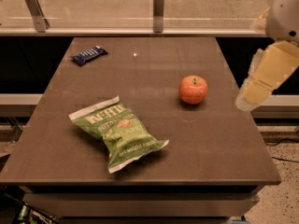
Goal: Move green jalapeno chip bag near rxbar blueberry
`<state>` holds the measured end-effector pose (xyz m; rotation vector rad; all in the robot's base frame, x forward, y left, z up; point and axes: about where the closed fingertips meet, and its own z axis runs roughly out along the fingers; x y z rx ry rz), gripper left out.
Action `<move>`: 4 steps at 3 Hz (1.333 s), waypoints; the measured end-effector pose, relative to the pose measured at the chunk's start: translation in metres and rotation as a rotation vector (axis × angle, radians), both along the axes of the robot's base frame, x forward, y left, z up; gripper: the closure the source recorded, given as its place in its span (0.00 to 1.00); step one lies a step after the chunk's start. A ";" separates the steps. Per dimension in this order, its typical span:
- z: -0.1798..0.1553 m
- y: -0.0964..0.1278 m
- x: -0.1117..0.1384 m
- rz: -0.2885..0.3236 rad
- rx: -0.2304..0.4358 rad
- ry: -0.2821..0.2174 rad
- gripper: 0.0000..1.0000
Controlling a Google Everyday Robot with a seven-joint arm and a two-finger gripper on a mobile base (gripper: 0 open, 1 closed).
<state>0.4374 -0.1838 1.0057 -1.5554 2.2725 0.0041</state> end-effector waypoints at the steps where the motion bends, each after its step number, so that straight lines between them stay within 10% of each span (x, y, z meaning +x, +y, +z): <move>1: -0.010 0.023 0.003 -0.070 0.130 0.037 0.00; 4: -0.045 0.061 0.011 -0.217 0.374 0.097 0.00</move>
Offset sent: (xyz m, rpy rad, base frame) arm 0.0096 0.0527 -0.0386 0.3467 0.0967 -0.2027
